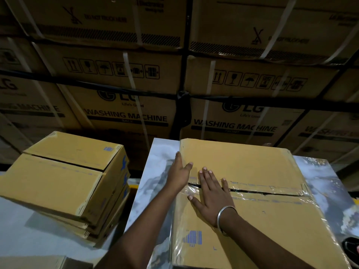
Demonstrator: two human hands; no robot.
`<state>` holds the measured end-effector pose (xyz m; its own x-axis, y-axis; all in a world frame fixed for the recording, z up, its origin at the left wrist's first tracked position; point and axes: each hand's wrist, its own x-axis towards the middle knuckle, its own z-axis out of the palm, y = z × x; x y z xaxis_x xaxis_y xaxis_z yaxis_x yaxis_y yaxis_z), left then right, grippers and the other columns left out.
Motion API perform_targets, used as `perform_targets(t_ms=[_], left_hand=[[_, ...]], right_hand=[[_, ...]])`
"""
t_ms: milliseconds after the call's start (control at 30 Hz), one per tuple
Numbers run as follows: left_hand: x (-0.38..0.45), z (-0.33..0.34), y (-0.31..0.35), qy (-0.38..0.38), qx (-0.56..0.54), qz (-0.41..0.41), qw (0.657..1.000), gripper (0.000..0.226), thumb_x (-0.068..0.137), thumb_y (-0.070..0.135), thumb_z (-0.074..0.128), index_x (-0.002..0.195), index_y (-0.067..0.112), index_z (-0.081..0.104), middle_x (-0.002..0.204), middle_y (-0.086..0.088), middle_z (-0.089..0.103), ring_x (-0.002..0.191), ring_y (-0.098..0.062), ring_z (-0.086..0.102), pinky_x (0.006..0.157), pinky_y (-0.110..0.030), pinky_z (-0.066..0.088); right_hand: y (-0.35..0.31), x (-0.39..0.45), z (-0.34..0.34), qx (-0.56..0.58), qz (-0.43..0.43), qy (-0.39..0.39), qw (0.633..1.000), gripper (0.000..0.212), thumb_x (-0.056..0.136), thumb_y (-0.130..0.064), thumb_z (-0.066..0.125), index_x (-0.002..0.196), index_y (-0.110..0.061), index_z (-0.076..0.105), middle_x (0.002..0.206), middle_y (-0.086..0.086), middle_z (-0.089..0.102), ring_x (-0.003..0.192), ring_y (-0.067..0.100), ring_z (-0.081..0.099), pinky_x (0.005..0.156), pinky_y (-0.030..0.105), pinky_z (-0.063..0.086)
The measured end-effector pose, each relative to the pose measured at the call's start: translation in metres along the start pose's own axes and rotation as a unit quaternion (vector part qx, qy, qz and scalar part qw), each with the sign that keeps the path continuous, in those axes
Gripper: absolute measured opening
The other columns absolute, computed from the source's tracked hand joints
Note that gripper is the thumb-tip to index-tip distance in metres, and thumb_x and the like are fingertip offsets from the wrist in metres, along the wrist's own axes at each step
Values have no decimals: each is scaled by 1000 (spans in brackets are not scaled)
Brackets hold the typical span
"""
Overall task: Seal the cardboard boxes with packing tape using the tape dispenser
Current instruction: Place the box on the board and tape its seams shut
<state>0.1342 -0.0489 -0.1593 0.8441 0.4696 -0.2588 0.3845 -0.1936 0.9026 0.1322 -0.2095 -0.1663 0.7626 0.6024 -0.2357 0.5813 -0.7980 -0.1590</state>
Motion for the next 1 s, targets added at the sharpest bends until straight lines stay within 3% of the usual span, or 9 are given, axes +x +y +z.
perform_targets(t_ms=[267,433,533,633,733,867,1000], left_hand=[[36,6,0,66,70,-15,995,56,100,37,54,146,8,40,146,-12,41,130,-33,47,106,-41,41],[62,4,22,49,79,30,995,59,106,33,43,157,12,23,163,-7,21,147,-30,28,115,-37,27],[76,6,29,21,72,21,997,55,109,32,33,159,14,17,166,-4,15,151,-26,20,118,-35,21],[79,9,25,32,88,17,995,51,109,27,34,157,13,24,163,-7,27,148,-28,27,116,-37,27],[77,14,20,93,93,29,991,49,106,19,45,153,12,36,154,-10,43,140,-30,41,110,-37,38],[75,14,15,172,44,18,984,44,98,22,63,140,11,57,133,-13,63,122,-33,58,97,-37,49],[80,9,12,159,-35,-19,987,41,93,21,70,133,12,64,124,-9,69,117,-31,62,98,-35,48]], right_hand=[[3,3,5,1,-4,4,1000,97,82,-81,-4,159,-24,-18,162,-9,-32,149,10,-29,121,46,-15],[5,3,8,10,-5,11,1000,97,82,-82,-4,160,-25,-17,162,-10,-32,149,9,-30,121,46,-16],[5,4,8,9,-5,13,1000,90,92,-80,5,160,-25,-17,162,-10,-32,149,10,-30,122,46,-16],[6,4,9,9,-6,16,1000,89,94,-77,12,160,-25,-17,162,-9,-32,149,10,-30,122,46,-16],[6,4,10,5,-8,17,1000,88,95,-77,11,159,-25,-19,162,-10,-33,149,10,-31,122,46,-16],[7,4,10,15,-10,20,1000,88,95,-77,14,159,-25,-18,162,-10,-33,148,9,-32,120,46,-18],[7,5,13,24,-10,31,999,89,94,-77,15,160,-25,-14,163,-11,-30,150,9,-28,120,46,-18]])
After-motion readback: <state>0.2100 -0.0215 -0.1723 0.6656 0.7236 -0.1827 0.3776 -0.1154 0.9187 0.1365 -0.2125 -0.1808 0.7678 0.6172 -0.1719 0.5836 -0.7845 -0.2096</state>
